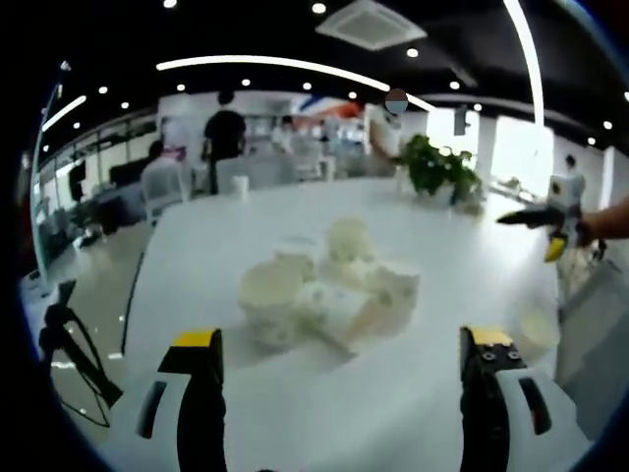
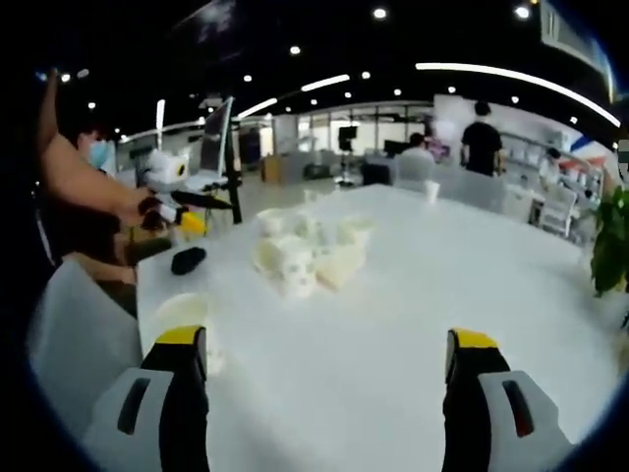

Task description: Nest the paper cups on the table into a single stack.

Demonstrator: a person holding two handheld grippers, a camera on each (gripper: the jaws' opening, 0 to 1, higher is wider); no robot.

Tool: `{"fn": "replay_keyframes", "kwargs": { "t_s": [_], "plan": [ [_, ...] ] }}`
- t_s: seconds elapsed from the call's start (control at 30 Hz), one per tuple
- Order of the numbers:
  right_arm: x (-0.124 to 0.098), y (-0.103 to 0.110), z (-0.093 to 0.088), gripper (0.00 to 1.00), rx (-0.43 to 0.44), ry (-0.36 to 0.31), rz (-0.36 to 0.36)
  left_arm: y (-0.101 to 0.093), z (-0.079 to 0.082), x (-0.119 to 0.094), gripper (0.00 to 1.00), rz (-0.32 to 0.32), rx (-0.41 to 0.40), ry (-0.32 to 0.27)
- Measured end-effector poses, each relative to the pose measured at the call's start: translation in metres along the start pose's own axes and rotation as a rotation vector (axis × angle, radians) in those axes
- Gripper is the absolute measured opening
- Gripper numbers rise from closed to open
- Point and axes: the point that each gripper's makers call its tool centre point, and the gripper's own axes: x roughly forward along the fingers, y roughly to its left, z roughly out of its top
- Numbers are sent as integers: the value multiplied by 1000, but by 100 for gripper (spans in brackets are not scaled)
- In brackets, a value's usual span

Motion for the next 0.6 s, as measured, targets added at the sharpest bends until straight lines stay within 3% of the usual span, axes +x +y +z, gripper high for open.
{"fn": "replay_keyframes", "kwargs": {
  "t_s": [0.6],
  "plan": [
    [-1,7,4,100,5,12,3,34,9,33,98,52,-37,-32]
  ]
}}
